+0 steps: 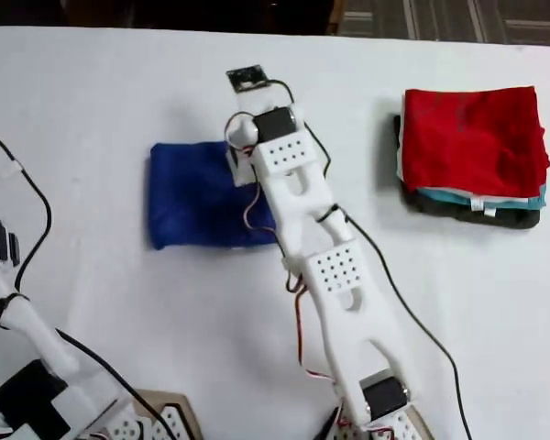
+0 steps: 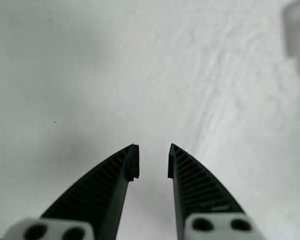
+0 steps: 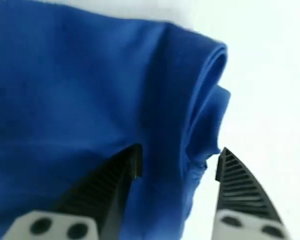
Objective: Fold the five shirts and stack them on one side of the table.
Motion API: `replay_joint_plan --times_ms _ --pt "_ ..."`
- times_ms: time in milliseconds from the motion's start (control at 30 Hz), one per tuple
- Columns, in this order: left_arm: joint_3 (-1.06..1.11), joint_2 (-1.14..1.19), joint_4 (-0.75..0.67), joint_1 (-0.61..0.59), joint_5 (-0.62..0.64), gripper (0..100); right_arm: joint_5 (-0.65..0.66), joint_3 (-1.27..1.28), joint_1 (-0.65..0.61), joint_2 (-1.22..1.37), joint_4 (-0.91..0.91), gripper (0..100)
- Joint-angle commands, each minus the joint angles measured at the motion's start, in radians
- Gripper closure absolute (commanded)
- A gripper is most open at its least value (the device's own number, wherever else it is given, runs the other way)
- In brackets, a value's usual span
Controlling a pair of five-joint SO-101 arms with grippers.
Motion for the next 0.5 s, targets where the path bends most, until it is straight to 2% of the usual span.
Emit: replay_joint_plan --times_ms 0,67,233,467 --pt "-0.015 -0.046 -0.015 -0.006 -0.006 88 -0.021 0.002 -0.031 -0.119 0.025 75.5" --pt "-0.015 -0.046 -0.015 -0.006 -0.006 88 -0.049 0.075 -0.044 -0.137 0.025 75.0" --pt "-0.012 -0.046 -0.043 -0.008 -0.006 88 -0.132 0.285 -0.048 -0.182 0.021 66.3" --pt "-0.005 -0.046 -0.055 -0.008 -0.005 88 -0.13 0.318 -0.022 -0.153 -0.012 65.1"
